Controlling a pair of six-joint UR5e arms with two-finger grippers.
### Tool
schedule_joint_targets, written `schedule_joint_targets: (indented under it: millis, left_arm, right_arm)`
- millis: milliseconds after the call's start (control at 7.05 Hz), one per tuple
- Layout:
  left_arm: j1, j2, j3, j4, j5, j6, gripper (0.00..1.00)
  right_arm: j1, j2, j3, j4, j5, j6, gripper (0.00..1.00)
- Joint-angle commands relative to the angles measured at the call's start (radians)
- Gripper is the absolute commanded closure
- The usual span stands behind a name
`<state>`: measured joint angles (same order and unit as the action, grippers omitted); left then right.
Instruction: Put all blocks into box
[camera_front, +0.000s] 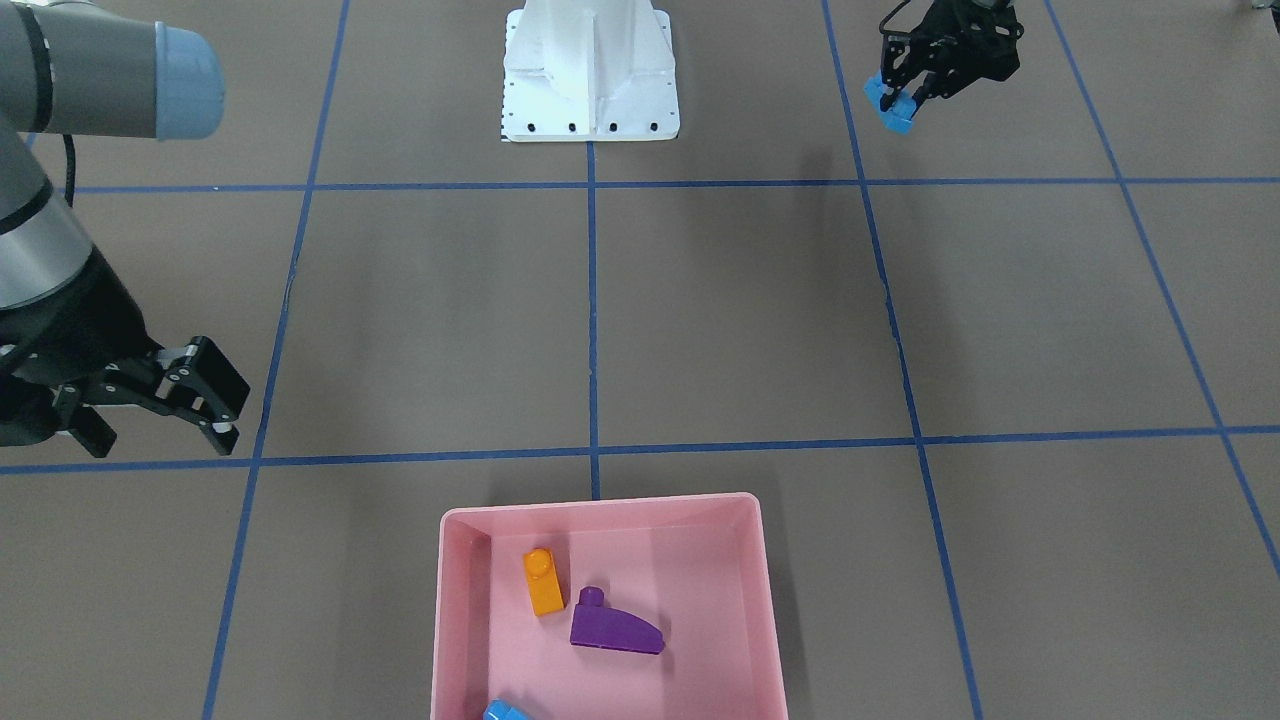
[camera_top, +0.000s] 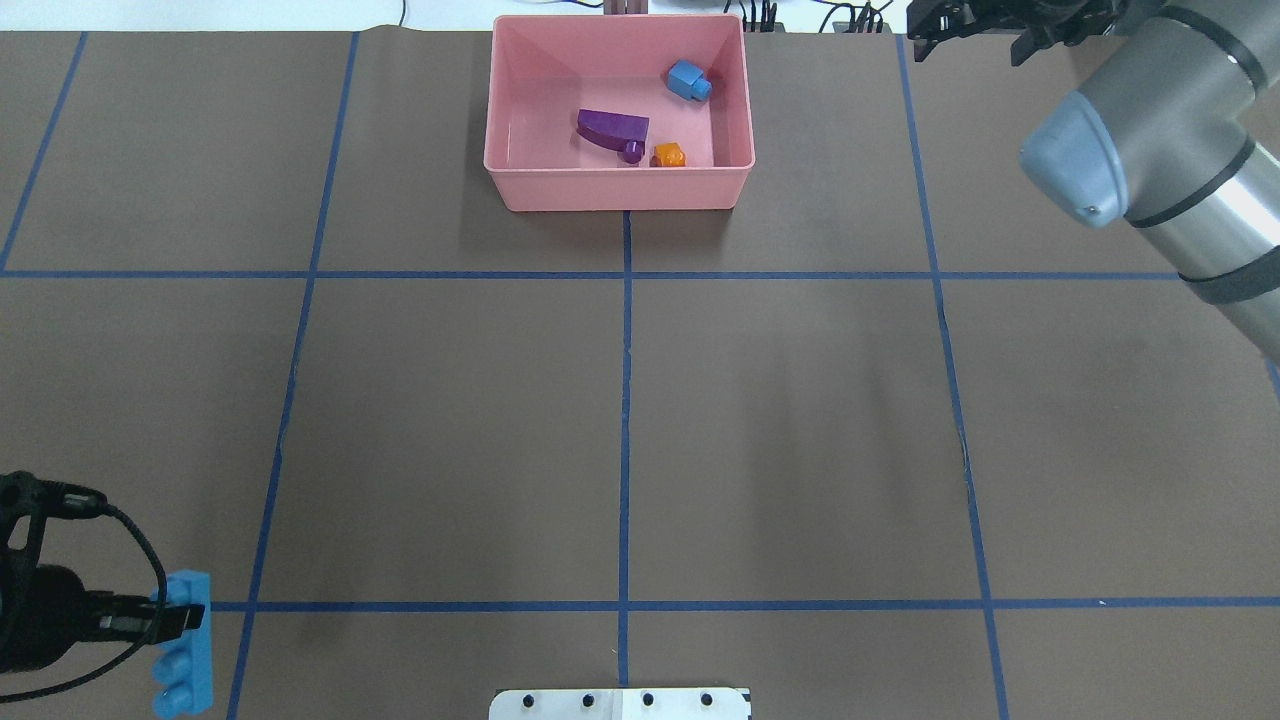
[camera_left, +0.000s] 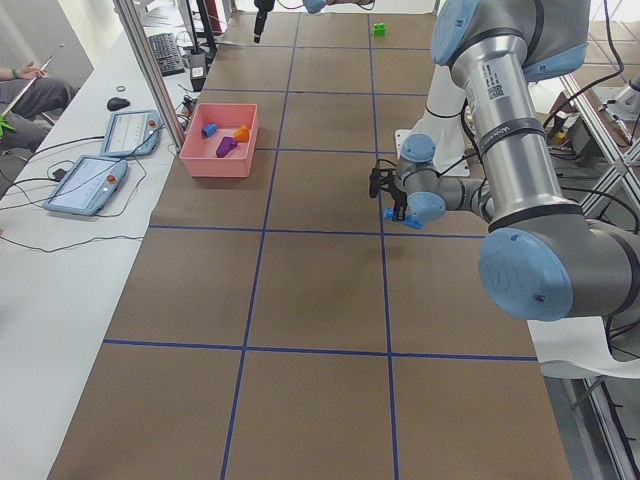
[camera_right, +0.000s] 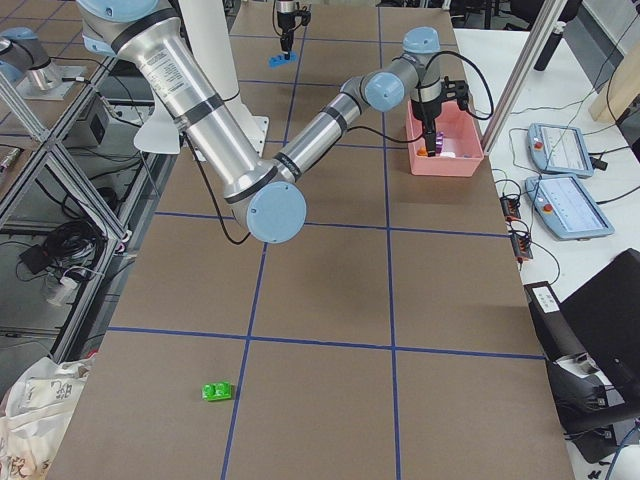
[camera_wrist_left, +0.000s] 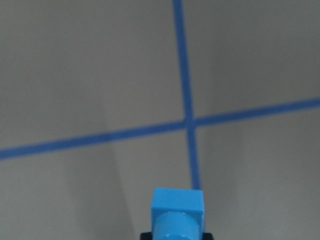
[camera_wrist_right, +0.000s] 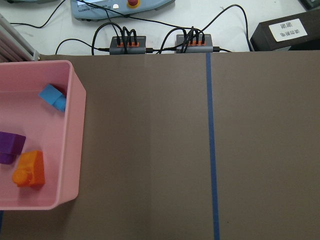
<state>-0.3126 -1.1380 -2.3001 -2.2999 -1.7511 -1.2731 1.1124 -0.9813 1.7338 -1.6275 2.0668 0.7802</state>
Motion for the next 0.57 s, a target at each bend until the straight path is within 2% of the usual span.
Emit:
schedule_joint_targets:
  millis: [0, 284, 426]
  left_arm:
    - [-0.139, -0.144, 0.005, 0.026, -0.002, 0.041, 1.0]
    - [-0.262, -0.385, 0.033, 0.179, -0.001, 0.044, 1.0]
    - [-0.314, -0.523, 0.092, 0.244, -0.001, 0.044, 1.0]
  right_arm:
    - [0.078, -0.13, 0.068, 0.0, 0.067, -0.126, 0.0]
    - [0.145, -0.254, 0.116, 0.0, 0.082, -0.269, 0.0]
    - [0.176, -0.299, 0.124, 0.0, 0.082, -0.326, 0.0]
